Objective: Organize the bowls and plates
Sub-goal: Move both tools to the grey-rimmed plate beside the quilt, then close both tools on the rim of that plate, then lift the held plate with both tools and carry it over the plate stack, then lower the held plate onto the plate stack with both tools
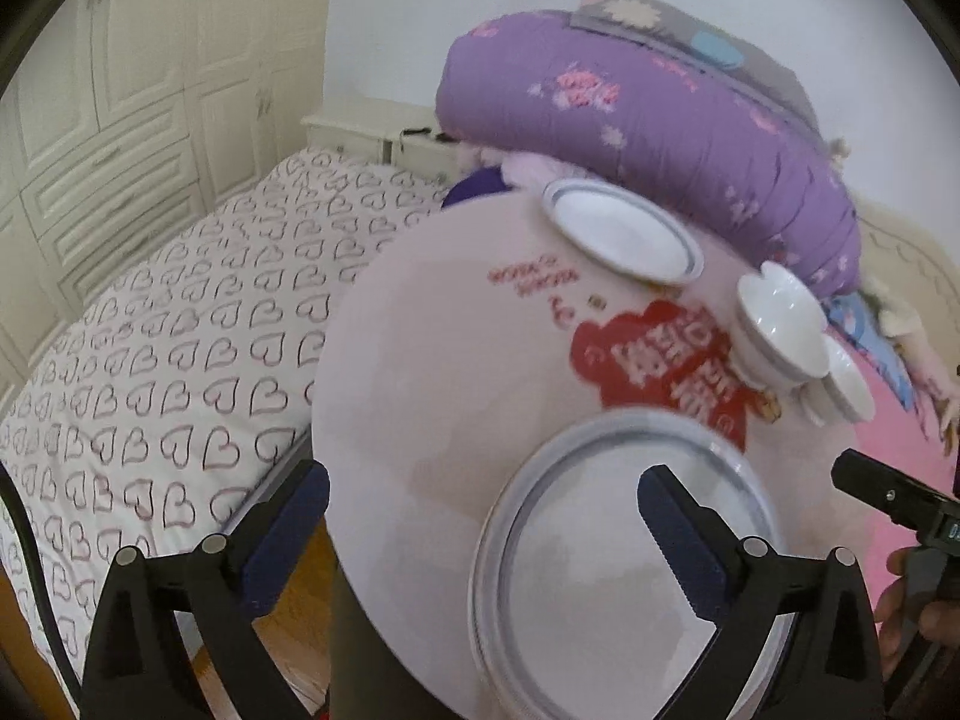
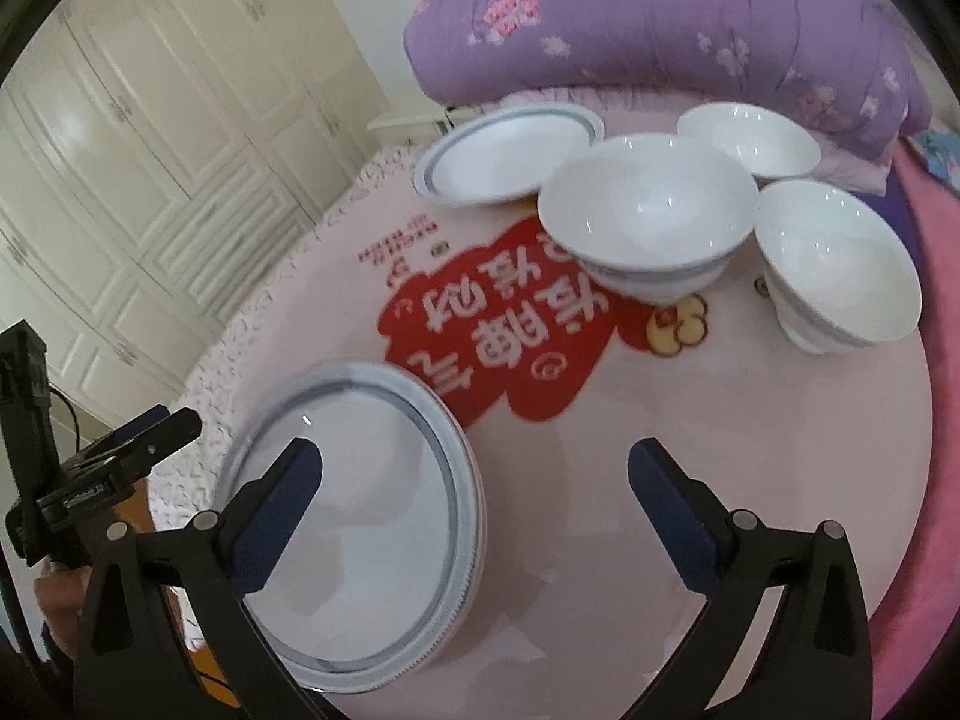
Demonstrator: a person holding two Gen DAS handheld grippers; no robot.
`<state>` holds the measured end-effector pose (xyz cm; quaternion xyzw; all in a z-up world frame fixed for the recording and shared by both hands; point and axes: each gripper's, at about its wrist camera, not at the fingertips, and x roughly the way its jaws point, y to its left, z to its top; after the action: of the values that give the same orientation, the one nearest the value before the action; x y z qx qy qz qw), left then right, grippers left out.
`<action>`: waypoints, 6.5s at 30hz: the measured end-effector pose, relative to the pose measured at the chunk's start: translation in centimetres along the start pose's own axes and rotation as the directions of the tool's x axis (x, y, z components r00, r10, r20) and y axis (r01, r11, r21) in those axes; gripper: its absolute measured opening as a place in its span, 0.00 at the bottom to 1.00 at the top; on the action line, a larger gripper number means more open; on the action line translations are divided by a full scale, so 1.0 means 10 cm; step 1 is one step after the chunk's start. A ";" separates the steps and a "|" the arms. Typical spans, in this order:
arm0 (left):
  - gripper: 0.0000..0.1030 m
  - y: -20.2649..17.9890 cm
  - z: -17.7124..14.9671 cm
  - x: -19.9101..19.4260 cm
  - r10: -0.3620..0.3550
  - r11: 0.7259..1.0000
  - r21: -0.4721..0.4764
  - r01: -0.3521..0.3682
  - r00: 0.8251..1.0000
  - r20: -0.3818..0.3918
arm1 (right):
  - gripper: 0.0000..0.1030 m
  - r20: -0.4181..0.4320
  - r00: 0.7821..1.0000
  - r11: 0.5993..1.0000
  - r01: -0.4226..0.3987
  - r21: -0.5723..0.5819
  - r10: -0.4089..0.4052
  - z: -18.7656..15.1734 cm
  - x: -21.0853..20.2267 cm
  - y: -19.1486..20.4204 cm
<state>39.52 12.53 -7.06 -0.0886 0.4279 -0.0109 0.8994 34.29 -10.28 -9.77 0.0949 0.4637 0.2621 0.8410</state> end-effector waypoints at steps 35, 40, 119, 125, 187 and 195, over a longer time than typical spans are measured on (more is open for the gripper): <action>0.99 0.04 2.39 1.64 -0.170 0.985 -0.065 0.162 0.972 -0.160 | 1.00 0.002 1.000 0.995 0.018 0.096 -0.018 2.20 0.59 -0.62; 0.98 0.04 2.66 2.26 -0.177 0.983 -0.079 0.163 0.955 -0.237 | 1.00 -0.081 0.996 0.992 0.037 0.122 -0.027 2.40 1.04 -0.79; 0.09 0.43 2.45 2.13 -0.300 0.937 -0.248 0.247 0.931 -0.206 | 0.20 -0.156 0.988 0.999 0.024 0.040 -0.018 2.03 1.31 -0.20; 0.09 0.67 2.16 1.38 -0.298 0.934 -0.249 0.257 0.944 -0.141 | 0.20 -0.119 0.993 1.000 -0.002 -0.003 0.002 1.82 0.97 0.10; 0.14 0.28 -0.24 -0.03 -0.152 0.982 -0.128 0.137 0.982 -0.115 | 0.22 -0.123 0.991 0.990 0.029 -0.134 -0.046 -0.41 0.26 0.28; 0.15 0.18 -0.37 -0.04 -0.108 0.992 -0.066 0.104 0.992 -0.066 | 0.23 -0.122 0.992 0.991 0.025 -0.133 -0.041 -0.42 0.26 0.26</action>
<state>36.33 13.74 -9.36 -0.1389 0.4539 -0.0485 0.8788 31.04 -7.06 -12.90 0.0152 0.4983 0.2834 0.8192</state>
